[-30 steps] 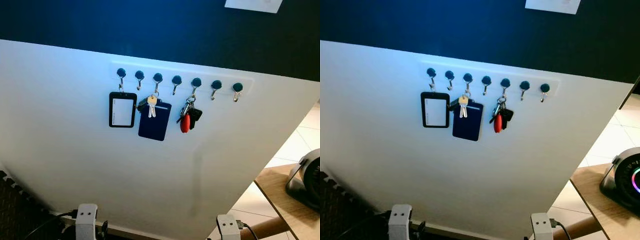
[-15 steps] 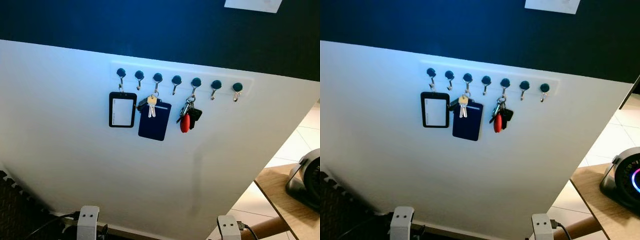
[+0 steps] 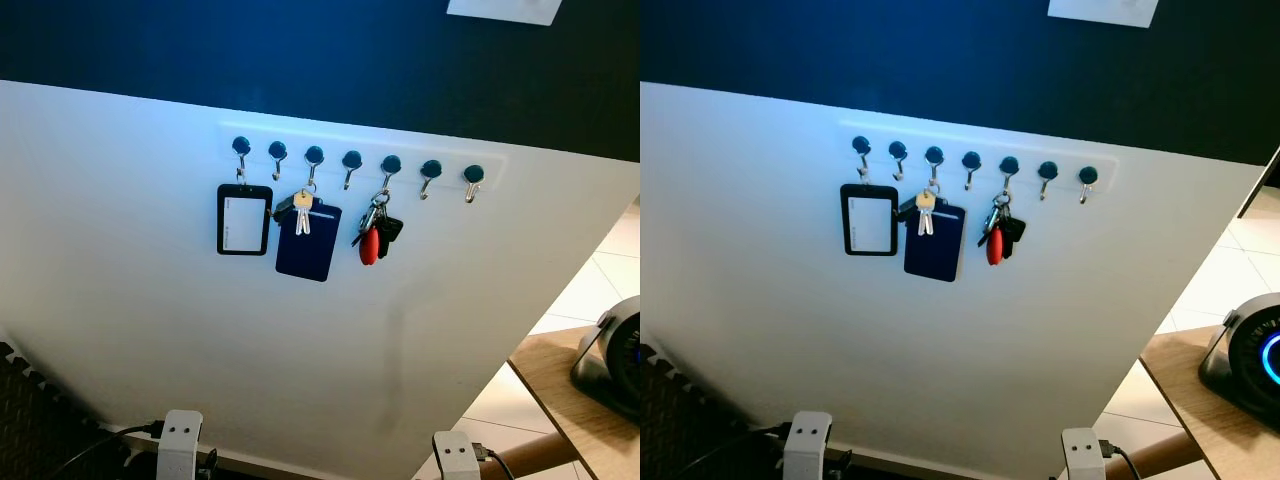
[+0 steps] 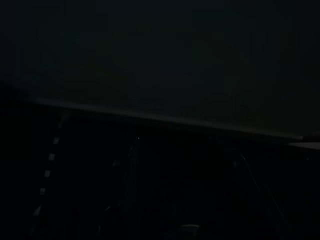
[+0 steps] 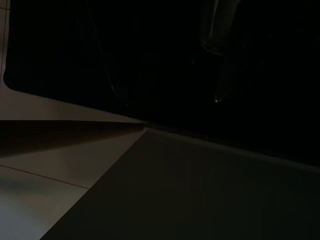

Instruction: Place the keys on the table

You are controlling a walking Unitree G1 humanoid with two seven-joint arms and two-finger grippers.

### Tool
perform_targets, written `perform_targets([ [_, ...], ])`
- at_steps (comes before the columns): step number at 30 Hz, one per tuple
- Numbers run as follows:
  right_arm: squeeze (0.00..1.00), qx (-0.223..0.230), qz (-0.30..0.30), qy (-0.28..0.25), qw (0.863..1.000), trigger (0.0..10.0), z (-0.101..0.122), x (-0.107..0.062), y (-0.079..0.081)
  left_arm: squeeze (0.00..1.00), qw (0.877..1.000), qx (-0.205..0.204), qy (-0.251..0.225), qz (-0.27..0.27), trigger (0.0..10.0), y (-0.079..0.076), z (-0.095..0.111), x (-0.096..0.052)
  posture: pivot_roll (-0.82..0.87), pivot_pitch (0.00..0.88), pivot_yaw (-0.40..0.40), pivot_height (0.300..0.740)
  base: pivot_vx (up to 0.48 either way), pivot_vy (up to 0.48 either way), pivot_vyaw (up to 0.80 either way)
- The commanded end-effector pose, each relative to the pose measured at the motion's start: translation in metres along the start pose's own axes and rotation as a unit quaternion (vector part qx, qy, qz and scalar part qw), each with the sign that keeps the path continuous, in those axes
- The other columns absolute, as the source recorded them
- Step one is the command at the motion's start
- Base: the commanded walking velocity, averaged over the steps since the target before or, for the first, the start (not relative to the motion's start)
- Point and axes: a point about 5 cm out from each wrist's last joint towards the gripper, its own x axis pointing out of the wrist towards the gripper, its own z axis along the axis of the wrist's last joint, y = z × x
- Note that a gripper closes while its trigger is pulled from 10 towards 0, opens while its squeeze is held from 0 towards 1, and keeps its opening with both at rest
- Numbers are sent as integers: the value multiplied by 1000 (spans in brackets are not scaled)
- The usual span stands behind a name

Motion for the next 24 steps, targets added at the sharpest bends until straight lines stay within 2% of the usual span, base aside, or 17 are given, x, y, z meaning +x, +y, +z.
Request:
perform_targets([
  [1, 0, 6, 1, 15, 1000, 0, -7, -2, 0, 0, 1000, -5, 9, -4, 0, 1, -7, -4, 81, 46, -57, 740, 0, 0, 0],
  [3, 0, -4, 0, 19, 1000, 0, -8, -2, 0, 0, 1000, 9, 3, -1, 0, 1, -6, -4, 76, 42, -60, 740, 0, 0, 0],
  [4, 0, -9, -1, 21, 1000, 471, -9, -2, -1, 0, 1000, 12, 7, 5, 3765, 1, -7, -4, 72, 39, -67, 740, 0, 0, 0],
  [5, 0, -12, -2, 23, 1000, 10000, -9, -2, -2, 0, 1000, 10, 14, 13, 10000, 3, -8, -4, 72, 39, -67, 740, 0, 0, 0],
  [8, 0, -15, -3, 24, 1000, 10000, -8, -2, -5, 0, 999, -3, 19, 27, 10000, 3, -9, -3, 52, 40, -66, 740, 0, 0, 0],
  [10, 0, -15, -5, 23, 1000, 10000, -6, -1, -6, 0, 1000, -8, 17, 15, 10000, 0, -8, -3, 44, 38, -65, 740, 0, 0, 0],
  [11, 0, -8, 2, 18, 1000, 2157, -5, -1, -5, 0, 1000, -11, 16, 6, 0, -2, -8, -3, 38, 41, -64, 740, 0, 0, 0],
  [12, 0, -8, 2, 18, 1000, 2157, -5, -1, -5, 0, 1000, -11, 16, 6, 0, -2, -8, -3, 38, 41, -64, 740, 0, 0, 0],
  [13, 0, -5, 4, 12, 1000, 0, -3, -1, -5, 0, 1000, -12, 16, -1, 0, -5, -9, -3, 31, 46, -57, 740, 0, 0, 0],
  [14, 0, -7, 3, 13, 1000, 0, -3, -1, -5, 0, 1000, -8, 16, 0, 0, -5, -9, -3, 31, 46, -57, 740, 0, 0, 0],
  [15, 0, -9, 0, 15, 1000, 0, -4, -1, -5, 0, 1000, -3, 21, 5, 3294, -4, -10, -3, 30, 47, -55, 740, 0, 0, 0],
  [16, 0, -11, -3, 20, 1000, 9647, -5, -1, -5, 0, 1000, 2, 26, 9, 10000, -4, -11, -3, 31, 47, -55, 740, 0, 0, 0],
  [17, 0, -11, -2, 21, 1000, 10000, -6, -2, -5, 0, 1000, 3, 28, 9, 10000, -4, -11, -3, 31, 47, -57, 740, 0, 0, 0],
  [19, 0, -11, -2, 21, 1000, 10000, -7, -2, -5, 0, 1000, 4, 28, 9, 10000, -4, -11, -3, 31, 47, -59, 740, 0, 0, 0],
  [20, 0, -7, 5, 19, 1000, 6902, -8, -2, -3, 0, 1000, -7, 25, 3, 2353, -5, -11, -3, 30, 46, -61, 740, 0, 0, 0],
  [21, 0, -12, 12, 24, 1000, 0, -10, -3, -1, 0, 1000, -6, 20, -2, 1647, -7, -10, -3, 29, 43, -65, 740, 0, 0, 0],
  [24, 0, -25, 8, 30, 999, 0, -12, -4, -2, 0, 1000, 5, 25, 7, 1647, -6, -11, -3, 28, 42, -66, 740, 0, 0, 0],
])
